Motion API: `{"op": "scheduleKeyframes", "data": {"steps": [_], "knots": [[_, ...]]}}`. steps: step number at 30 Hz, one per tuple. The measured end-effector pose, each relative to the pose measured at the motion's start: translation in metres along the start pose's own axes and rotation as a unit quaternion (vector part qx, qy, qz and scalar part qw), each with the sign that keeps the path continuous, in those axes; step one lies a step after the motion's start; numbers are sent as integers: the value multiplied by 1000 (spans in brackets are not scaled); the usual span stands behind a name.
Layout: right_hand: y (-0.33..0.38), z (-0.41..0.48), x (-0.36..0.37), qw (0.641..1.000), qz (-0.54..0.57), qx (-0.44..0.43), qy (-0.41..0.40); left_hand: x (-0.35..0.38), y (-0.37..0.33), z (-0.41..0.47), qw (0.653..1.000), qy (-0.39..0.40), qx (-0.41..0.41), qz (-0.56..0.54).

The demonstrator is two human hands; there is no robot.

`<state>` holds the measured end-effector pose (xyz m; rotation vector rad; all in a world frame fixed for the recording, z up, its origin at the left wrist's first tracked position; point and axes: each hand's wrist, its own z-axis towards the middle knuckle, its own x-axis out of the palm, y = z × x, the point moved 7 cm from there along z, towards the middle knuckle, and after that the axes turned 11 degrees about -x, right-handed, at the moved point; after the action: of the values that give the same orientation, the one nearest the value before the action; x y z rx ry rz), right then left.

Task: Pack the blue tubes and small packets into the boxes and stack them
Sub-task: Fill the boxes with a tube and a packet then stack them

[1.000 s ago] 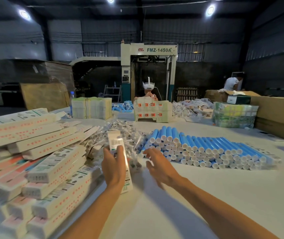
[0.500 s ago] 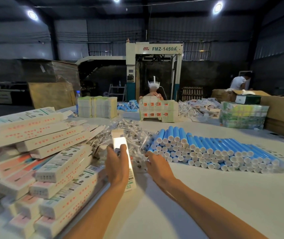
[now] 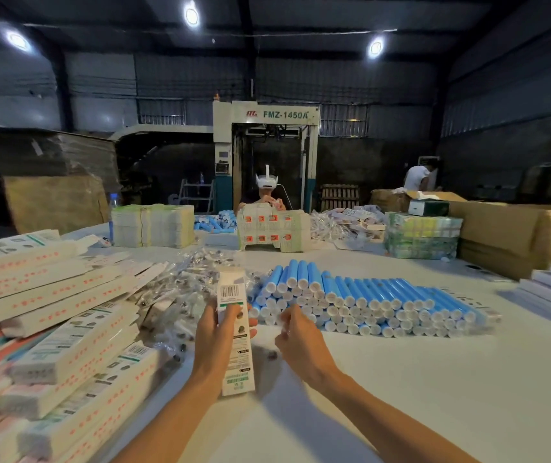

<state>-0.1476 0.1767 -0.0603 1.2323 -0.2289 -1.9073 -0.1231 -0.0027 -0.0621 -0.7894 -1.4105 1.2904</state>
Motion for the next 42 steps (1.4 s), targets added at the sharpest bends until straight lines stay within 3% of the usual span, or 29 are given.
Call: {"op": "scheduleKeyframes", "data": {"steps": [8,15,20,31,39,42], "knots": [[4,-24,-112,962,242,-7,-124,42,4,-29,989,143,-41,5],[42,-30,-182,946,218,-95,-222,69,6,-53,979,203,-33,10],[90,-19,-182,934,223,-197,-197,73,2,-57,976,212,-38,20],[86,10,-131,981,99,-139,-93,72,0,-61,973,225,-55,5],[76,2,-115,983,-33,-164,-72,70,-1,-59,975,219,-39,24],[66,-11,-109,980,9,-180,-88,70,-4,-60,975,218,-27,21]]}}
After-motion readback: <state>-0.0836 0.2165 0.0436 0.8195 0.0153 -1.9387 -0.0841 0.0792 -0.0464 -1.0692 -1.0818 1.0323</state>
